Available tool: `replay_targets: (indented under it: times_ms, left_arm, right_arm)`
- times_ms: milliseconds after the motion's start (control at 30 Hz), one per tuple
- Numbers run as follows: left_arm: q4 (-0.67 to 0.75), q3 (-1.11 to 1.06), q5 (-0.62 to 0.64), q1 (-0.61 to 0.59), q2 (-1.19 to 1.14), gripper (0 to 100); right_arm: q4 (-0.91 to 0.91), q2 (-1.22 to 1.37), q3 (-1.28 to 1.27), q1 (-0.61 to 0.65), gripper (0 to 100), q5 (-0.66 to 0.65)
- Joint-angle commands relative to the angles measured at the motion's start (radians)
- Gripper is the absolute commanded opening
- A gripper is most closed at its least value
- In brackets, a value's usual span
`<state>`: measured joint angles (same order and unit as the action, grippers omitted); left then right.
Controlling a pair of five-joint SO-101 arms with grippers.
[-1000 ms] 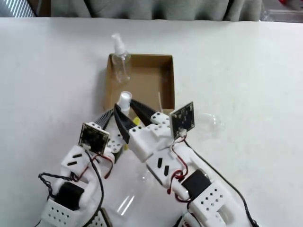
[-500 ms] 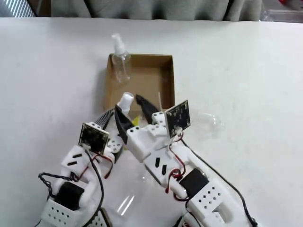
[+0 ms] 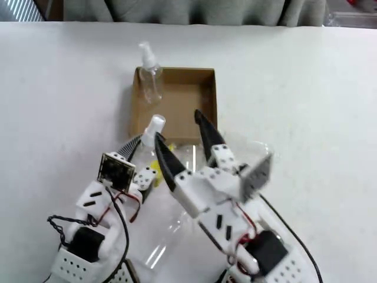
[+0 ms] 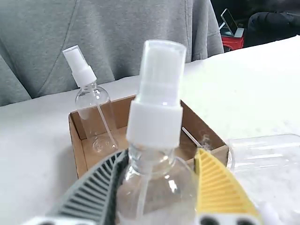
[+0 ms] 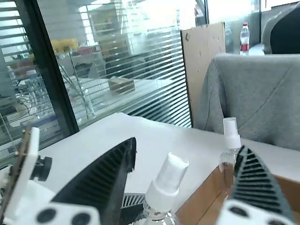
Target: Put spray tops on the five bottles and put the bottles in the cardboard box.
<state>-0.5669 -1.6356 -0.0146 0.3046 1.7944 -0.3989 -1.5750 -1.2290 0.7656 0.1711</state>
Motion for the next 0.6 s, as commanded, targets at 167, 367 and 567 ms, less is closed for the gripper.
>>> replay_targets:
  times_ms: [167,367,567]
  left_arm:
    - [0.029,0.014,0.008,-0.002,0.015,2]
    - [0.029,0.015,0.009,0.001,0.015,2]
    - [0.029,0.015,0.008,0.004,0.015,2]
  right_arm:
    - [-0.061,-0.015,0.021,-0.139,5.3,0.0]
    - [0.047,0.173,-0.014,-0.197,2.1,0.037]
    - [0.225,0.429,-0.008,-0.163,1.5,0.037]
